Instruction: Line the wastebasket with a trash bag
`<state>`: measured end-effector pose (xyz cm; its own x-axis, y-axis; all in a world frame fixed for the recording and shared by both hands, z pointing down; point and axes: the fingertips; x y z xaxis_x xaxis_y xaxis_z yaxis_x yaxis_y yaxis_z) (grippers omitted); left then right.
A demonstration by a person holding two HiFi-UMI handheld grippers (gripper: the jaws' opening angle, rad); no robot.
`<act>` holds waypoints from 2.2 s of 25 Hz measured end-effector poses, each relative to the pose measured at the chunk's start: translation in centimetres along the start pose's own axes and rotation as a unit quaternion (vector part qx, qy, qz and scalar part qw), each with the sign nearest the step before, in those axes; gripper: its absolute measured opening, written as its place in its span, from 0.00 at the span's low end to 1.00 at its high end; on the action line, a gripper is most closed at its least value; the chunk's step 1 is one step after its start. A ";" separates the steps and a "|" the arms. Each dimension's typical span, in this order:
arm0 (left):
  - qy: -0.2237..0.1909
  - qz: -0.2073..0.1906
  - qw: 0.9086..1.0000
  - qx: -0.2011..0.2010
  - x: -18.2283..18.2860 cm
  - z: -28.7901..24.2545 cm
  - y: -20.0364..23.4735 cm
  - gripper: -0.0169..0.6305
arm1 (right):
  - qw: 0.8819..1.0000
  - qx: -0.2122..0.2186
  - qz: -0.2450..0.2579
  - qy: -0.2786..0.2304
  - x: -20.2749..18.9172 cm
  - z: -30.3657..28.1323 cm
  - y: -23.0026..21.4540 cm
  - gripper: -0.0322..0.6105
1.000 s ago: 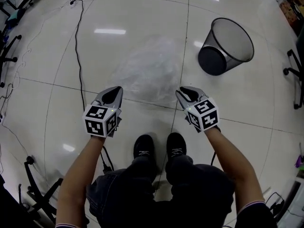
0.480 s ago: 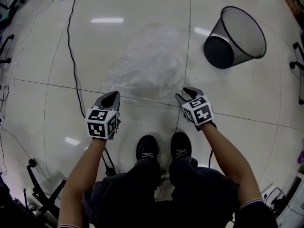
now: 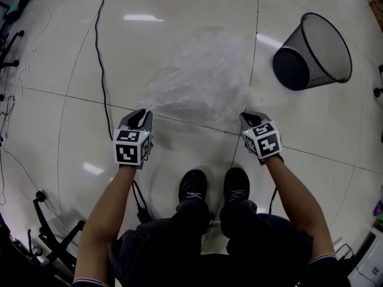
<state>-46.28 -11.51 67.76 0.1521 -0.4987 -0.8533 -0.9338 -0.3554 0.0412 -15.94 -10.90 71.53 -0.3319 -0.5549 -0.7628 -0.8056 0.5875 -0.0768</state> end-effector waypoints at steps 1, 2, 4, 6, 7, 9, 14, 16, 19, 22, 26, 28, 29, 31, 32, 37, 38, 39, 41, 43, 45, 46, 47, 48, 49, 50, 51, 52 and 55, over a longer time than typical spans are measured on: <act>0.006 -0.007 1.000 0.008 -0.2 -0.2 0.6 0.16 | 1.000 -0.002 -0.002 -0.001 0.1 0.1 -0.2 0.05; 0.013 -0.014 1.000 0.013 -0.5 -0.4 1.1 0.22 | 1.000 -0.004 -0.002 -0.002 0.2 0.3 -0.4 0.05; 0.030 -0.029 0.999 0.010 -1.2 -0.9 1.5 0.33 | 1.000 -0.006 -0.001 -0.003 0.3 0.4 -0.5 0.05; 0.041 -0.043 0.998 0.000 -1.6 -1.6 1.5 0.37 | 1.000 -0.007 0.002 -0.003 0.4 0.6 -0.6 0.05; 0.042 -0.049 0.998 -0.002 -1.6 -1.9 1.5 0.38 | 1.000 -0.007 0.003 -0.003 0.5 0.7 -0.6 0.05; 0.042 -0.057 0.997 -0.003 -1.4 -2.6 1.8 0.39 | 1.000 -0.011 0.006 -0.003 0.7 1.0 -0.9 0.05; 0.067 -0.069 0.995 -0.035 -2.5 -4.3 1.0 0.39 | 1.000 -0.024 0.002 0.005 -0.2 1.8 -2.1 0.05; 0.085 -0.064 0.993 -0.047 -3.4 -4.4 0.6 0.36 | 1.000 -0.029 0.000 0.006 -0.4 2.0 -2.4 0.05; 0.094 -0.060 0.992 -0.055 -3.8 -4.0 0.2 0.11 | 0.999 -0.037 -0.004 0.006 -0.5 2.3 -2.9 0.05; 0.089 -0.057 0.993 -0.056 -3.3 -3.4 0.4 0.05 | 0.999 -0.043 -0.008 -0.001 -0.2 2.8 -3.3 0.05; 0.049 -0.055 0.996 -0.058 0.0 -2.1 0.4 0.05 | 0.998 -0.054 -0.011 -0.026 1.4 4.2 -3.7 0.05; 0.022 -0.061 0.996 -0.064 2.3 -1.2 0.0 0.05 | 0.997 -0.061 -0.015 -0.045 2.7 5.4 -4.0 0.05; 0.010 -0.065 0.996 -0.067 3.6 -0.6 -0.3 0.05 | 0.996 -0.065 -0.015 -0.056 3.5 6.1 -4.1 0.05; -0.011 -0.074 0.995 -0.069 6.0 0.8 -0.9 0.05 | 0.995 -0.070 -0.013 -0.076 5.1 7.7 -4.1 0.05; -0.021 -0.079 0.994 -0.068 7.2 1.6 -1.0 0.05 | 0.994 -0.073 -0.011 -0.085 6.0 8.6 -4.0 0.05; -0.075 -0.101 0.990 -0.056 13.9 4.3 -1.4 0.05 | 0.985 -0.102 0.013 -0.136 10.8 13.7 -5.2 0.05; -0.085 -0.102 0.990 -0.052 15.2 4.9 -1.6 0.05 | 0.983 -0.110 0.017 -0.145 11.7 14.9 -5.5 0.05; -0.095 -0.101 0.989 -0.047 16.3 5.5 -1.7 0.05 | 0.981 -0.117 0.020 -0.153 12.3 16.1 -5.8 0.05; -0.115 -0.101 0.987 -0.038 18.4 6.7 -2.0 0.05 | 0.977 -0.131 0.026 -0.167 13.4 18.6 -6.5 0.05; -0.136 -0.103 0.985 -0.031 20.5 7.9 -2.3 0.05 | 0.972 -0.145 0.032 -0.181 14.5 21.2 -7.1 0.05; -0.159 -0.107 0.981 -0.028 22.9 9.1 -3.0 0.05 | 0.967 -0.159 0.040 -0.194 15.6 23.8 -7.7 0.05; -0.171 -0.110 0.979 -0.029 24.1 9.7 -3.5 0.05 | 0.964 -0.166 0.044 -0.201 16.2 25.1 -8.0 0.05; -0.183 -0.114 0.976 -0.031 25.4 10.3 -4.1 0.05 | 0.961 -0.173 0.049 -0.208 16.9 26.4 -8.2 0.05; -0.195 -0.118 0.973 -0.033 26.7 10.9 -4.8 0.05 | 0.958 -0.180 0.053 -0.215 17.6 27.7 -8.4 0.05; -0.206 -0.120 0.971 -0.036 27.9 11.4 -5.5 0.05 | 0.955 -0.188 0.057 -0.222 18.2 29.0 -8.6 0.05; -0.216 -0.122 0.968 -0.038 29.0 12.0 -6.2 0.05 | 0.952 -0.195 0.059 -0.230 18.9 30.3 -8.8 0.05; -0.226 -0.123 0.966 -0.041 30.1 12.6 -6.8 0.05 | 0.948 -0.202 0.062 -0.238 19.6 31.6 -9.0 0.05; -0.235 -0.124 0.963 -0.043 31.2 13.2 -7.4 0.05 | 0.945 -0.208 0.066 -0.245 20.3 32.9 -9.1 0.05; -0.262 -0.130 0.955 -0.051 34.5 14.6 -9.2 0.05 | 0.934 -0.223 0.082 -0.266 22.3 36.8 -9.7 0.05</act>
<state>-37.20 -13.94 30.32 0.1664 0.0707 -0.9835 -0.8458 -0.5025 -0.1792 2.50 -7.31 31.66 -0.2740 -0.0377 -0.9610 -0.9291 0.2685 0.2544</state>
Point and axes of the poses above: the fingertips, and each gripper's own axes: z backward along the fingers, y to its left, x out of its top, and after that the axes turned 15 degrees about -y, right-handed
